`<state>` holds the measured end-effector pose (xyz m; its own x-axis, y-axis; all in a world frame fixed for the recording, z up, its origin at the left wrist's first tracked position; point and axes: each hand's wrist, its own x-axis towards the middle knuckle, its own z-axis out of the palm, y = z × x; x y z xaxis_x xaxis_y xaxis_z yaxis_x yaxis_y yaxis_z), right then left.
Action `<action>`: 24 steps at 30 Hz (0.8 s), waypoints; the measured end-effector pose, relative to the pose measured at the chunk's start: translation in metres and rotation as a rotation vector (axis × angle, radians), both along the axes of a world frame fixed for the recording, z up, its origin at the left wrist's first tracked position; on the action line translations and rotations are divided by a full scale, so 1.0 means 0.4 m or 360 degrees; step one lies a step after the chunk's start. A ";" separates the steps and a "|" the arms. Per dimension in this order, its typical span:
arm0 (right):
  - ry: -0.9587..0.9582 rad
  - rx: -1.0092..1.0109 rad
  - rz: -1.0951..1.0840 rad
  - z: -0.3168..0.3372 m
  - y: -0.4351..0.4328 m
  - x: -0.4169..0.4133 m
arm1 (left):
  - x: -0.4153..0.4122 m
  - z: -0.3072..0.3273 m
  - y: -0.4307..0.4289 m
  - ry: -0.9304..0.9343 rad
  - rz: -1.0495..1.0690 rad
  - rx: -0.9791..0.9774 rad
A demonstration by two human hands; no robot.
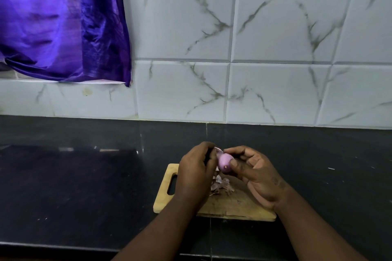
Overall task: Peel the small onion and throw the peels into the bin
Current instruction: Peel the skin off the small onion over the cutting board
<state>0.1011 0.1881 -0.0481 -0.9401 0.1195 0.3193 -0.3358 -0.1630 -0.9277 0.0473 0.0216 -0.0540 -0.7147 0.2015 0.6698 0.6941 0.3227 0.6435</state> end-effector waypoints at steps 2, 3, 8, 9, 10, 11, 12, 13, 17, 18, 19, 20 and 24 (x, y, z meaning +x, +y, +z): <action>0.0012 0.0007 0.0088 -0.001 -0.006 0.003 | -0.008 -0.002 0.000 -0.0125 -0.0046 0.0124; 0.0015 0.0004 0.0118 -0.001 -0.007 0.003 | -0.013 -0.003 0.000 -0.0160 -0.0065 0.0164; -0.0006 0.0000 0.0172 -0.005 -0.005 -0.004 | -0.024 -0.009 0.001 -0.0259 -0.0034 0.0206; -0.0011 0.0002 0.0183 -0.004 -0.006 -0.006 | -0.028 -0.012 0.001 -0.0284 -0.0005 0.0181; -0.0013 -0.0006 0.0193 -0.003 -0.005 -0.006 | -0.035 -0.014 0.001 -0.0313 0.0042 0.0173; -0.0016 -0.0035 0.0203 -0.002 -0.001 -0.006 | -0.043 -0.017 0.000 -0.0342 0.0102 0.0190; -0.0027 -0.0088 0.0211 -0.002 0.003 -0.007 | -0.049 -0.017 -0.003 -0.0362 0.0166 0.0220; -0.0044 -0.0147 0.0209 -0.002 0.008 -0.008 | -0.052 -0.017 -0.006 -0.0357 0.0219 0.0238; -0.0107 -0.0200 0.0100 -0.005 0.011 -0.011 | -0.041 -0.017 -0.007 -0.0136 0.0211 -0.0052; -0.0125 -0.0180 0.0059 -0.004 0.009 -0.010 | -0.040 -0.019 -0.006 -0.0106 0.0181 -0.0098; -0.0142 -0.0161 0.0027 -0.003 0.007 -0.008 | -0.042 -0.020 -0.005 -0.0092 0.0167 -0.0117; -0.0155 -0.0148 0.0010 -0.002 0.005 -0.007 | -0.043 -0.018 -0.006 -0.0078 0.0161 -0.0120; -0.0158 -0.0072 -0.0033 0.002 0.002 -0.004 | -0.025 -0.006 -0.005 0.0042 0.0019 -0.0055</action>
